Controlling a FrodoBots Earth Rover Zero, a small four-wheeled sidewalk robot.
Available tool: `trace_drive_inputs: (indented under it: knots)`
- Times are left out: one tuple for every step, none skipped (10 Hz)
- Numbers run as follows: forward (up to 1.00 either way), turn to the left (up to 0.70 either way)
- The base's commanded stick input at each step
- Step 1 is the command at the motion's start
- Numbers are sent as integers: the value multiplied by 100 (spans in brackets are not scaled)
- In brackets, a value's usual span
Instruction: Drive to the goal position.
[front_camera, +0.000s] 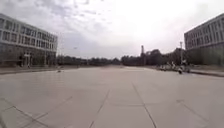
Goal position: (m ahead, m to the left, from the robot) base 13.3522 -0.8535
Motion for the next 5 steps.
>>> trace_drive_inputs:
  knots:
    - [70, 0]
    - [70, 0]
    - [70, 0]
    - [70, 0]
    - [70, 0]
